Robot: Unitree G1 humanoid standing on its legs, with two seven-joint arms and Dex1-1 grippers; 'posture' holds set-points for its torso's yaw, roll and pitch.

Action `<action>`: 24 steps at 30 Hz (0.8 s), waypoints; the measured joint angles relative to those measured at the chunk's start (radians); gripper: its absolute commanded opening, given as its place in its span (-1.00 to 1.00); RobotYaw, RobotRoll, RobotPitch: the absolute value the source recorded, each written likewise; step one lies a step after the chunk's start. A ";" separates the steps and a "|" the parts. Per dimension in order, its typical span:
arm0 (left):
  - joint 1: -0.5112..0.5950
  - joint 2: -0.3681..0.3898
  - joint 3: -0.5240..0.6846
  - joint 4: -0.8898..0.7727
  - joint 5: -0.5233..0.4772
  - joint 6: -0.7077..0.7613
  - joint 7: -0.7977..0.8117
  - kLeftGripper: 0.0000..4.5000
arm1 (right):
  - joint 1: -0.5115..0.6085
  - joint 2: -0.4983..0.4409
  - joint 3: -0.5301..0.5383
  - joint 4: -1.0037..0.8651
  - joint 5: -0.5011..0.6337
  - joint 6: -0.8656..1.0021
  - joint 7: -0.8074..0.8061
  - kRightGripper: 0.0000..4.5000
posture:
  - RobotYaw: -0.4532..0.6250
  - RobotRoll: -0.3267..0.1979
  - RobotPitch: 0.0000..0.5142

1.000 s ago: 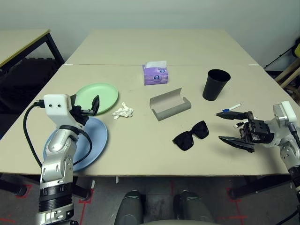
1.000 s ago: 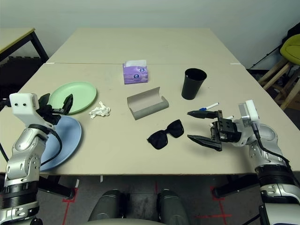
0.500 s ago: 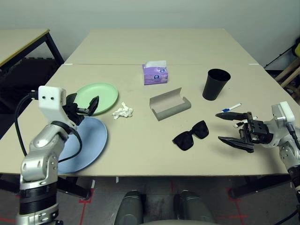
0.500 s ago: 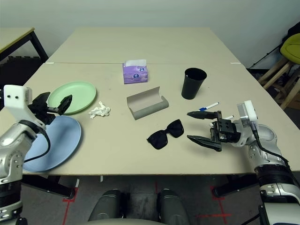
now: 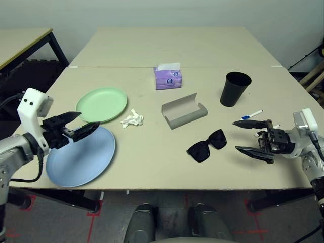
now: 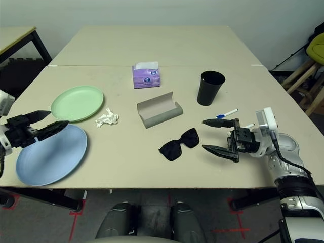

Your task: Organize and tidy the items on the table.

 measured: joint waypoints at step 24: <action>0.073 -0.012 -0.023 0.131 0.113 0.056 0.015 1.00 | -0.004 0.000 0.000 -0.008 -0.019 0.014 0.000 0.98 | 0.03 0.25 -0.74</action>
